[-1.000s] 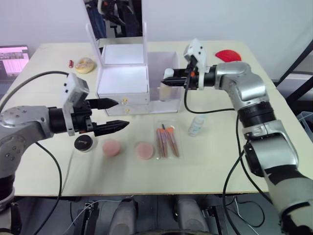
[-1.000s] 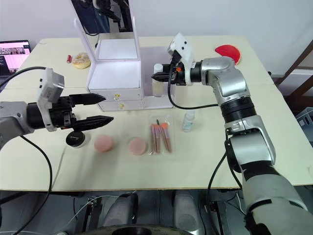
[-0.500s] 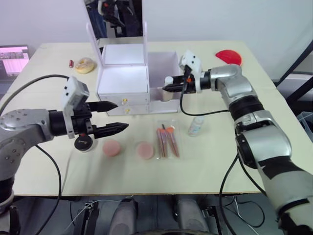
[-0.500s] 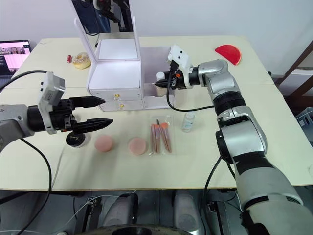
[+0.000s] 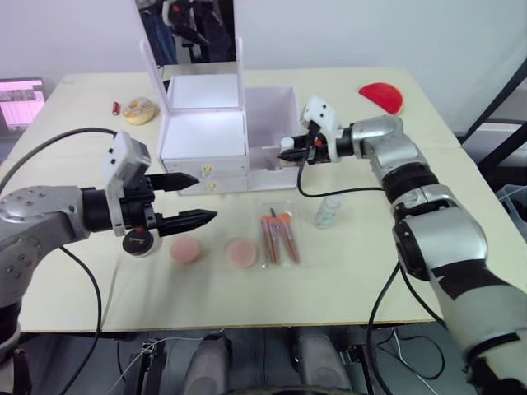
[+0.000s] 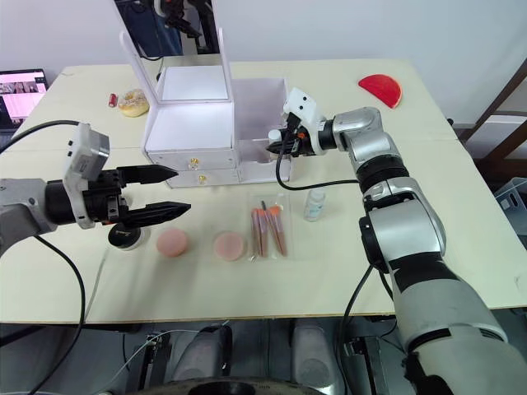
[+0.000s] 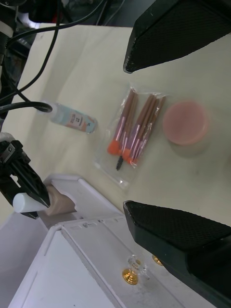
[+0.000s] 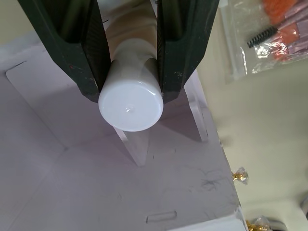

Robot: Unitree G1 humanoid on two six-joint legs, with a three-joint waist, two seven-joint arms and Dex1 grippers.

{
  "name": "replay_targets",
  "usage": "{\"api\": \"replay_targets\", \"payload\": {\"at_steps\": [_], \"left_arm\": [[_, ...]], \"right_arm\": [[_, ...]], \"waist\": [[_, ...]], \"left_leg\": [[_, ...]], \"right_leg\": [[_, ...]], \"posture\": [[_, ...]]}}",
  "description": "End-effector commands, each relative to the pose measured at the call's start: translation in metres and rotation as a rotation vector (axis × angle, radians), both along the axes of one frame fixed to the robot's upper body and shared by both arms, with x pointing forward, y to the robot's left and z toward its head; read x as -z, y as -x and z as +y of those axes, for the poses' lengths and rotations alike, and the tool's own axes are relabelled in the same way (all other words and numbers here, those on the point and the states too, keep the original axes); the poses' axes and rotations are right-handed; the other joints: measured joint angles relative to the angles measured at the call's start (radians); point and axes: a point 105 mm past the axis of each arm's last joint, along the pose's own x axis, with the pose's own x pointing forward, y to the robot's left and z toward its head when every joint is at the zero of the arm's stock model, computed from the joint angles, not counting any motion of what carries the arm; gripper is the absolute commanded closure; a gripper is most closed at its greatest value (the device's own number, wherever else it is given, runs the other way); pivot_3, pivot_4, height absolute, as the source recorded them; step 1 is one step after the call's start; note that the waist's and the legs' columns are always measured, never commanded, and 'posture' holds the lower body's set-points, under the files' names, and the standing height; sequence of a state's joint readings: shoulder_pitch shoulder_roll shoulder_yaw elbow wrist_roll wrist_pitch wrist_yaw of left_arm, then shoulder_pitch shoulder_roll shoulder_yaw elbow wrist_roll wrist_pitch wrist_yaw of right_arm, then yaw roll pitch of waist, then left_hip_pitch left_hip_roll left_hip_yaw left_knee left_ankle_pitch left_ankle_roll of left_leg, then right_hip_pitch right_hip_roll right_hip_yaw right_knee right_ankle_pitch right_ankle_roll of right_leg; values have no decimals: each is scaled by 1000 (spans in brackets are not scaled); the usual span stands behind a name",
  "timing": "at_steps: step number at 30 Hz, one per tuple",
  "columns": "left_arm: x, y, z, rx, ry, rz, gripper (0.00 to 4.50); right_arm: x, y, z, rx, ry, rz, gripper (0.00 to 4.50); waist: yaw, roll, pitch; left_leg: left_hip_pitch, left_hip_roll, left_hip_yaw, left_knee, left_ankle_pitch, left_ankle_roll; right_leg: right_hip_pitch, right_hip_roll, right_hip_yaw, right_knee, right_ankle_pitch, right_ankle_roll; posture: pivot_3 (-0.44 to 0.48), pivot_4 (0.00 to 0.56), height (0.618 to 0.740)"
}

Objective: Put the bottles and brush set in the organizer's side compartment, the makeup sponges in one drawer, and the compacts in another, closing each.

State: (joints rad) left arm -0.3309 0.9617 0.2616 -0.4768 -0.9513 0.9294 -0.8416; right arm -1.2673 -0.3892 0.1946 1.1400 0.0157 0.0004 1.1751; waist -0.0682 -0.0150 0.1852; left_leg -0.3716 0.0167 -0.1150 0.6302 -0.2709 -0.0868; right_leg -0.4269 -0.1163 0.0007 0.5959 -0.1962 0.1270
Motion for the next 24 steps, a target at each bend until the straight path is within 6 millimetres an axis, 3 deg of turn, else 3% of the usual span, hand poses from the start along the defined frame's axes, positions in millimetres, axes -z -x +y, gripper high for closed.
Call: {"api": "replay_targets", "payload": {"at_steps": [1, 4, 5, 14, 16, 18, 21, 24], "left_arm": [[-15, 2, 1, 0, -4, -59, 0], [-14, 2, 0, 2, -4, -58, 0], [-15, 1, 0, 3, -3, -58, 0], [-16, -4, 3, 6, -3, -65, 0], [-17, -5, 6, 3, -5, -77, 0], [-21, -6, 17, -4, 19, -99, 0], [-20, -5, 31, -18, 18, -100, 0], [-9, -2, 58, -78, -19, -73, 0]], "right_arm": [[-27, -1, 5, -22, -37, -66, 1820], [-36, 1, 6, -39, -62, -77, 267], [-41, 2, 6, -48, -69, -85, 22], [-103, 15, -5, -87, -156, -175, 22], [-117, 21, -14, -80, -180, -194, 22], [-133, 42, -36, -86, -222, -191, 22], [-136, 64, -55, -65, -226, -175, 22], [-119, 87, -91, 57, -180, -132, 22]], "waist": [[-1, 0, 0], [-2, 0, 0], [-2, 0, 0], [0, 0, 0], [0, 0, 0], [8, 0, 0], [12, 0, 0], [21, 0, 0]], "left_leg": [[0, 0, 0, 0, 0, 0], [0, 0, 0, 0, 0, 0], [0, 0, 0, 0, 0, 0], [0, 0, 0, 0, 0, 0], [0, 0, 0, 0, 0, 0], [0, 0, 0, 0, 0, 0], [-1, 0, 0, -1, 0, 0], [0, 0, 0, -1, -1, 1]], "right_leg": [[0, 0, 0, 0, 0, 0], [0, 0, 0, 0, 0, 0], [0, 0, 0, 1, 0, 0], [0, 0, 0, 1, 0, 0], [0, 0, 0, 1, 0, 0], [0, 0, 0, 1, 0, 0], [0, 0, 0, 0, 0, 0], [0, 0, 0, 0, -1, 1]], "posture": [[0, 150, 739], [0, 150, 739], [0, 150, 739], [0, 150, 739], [0, 150, 739], [0, 150, 739], [0, 150, 739], [0, 150, 739]]}}
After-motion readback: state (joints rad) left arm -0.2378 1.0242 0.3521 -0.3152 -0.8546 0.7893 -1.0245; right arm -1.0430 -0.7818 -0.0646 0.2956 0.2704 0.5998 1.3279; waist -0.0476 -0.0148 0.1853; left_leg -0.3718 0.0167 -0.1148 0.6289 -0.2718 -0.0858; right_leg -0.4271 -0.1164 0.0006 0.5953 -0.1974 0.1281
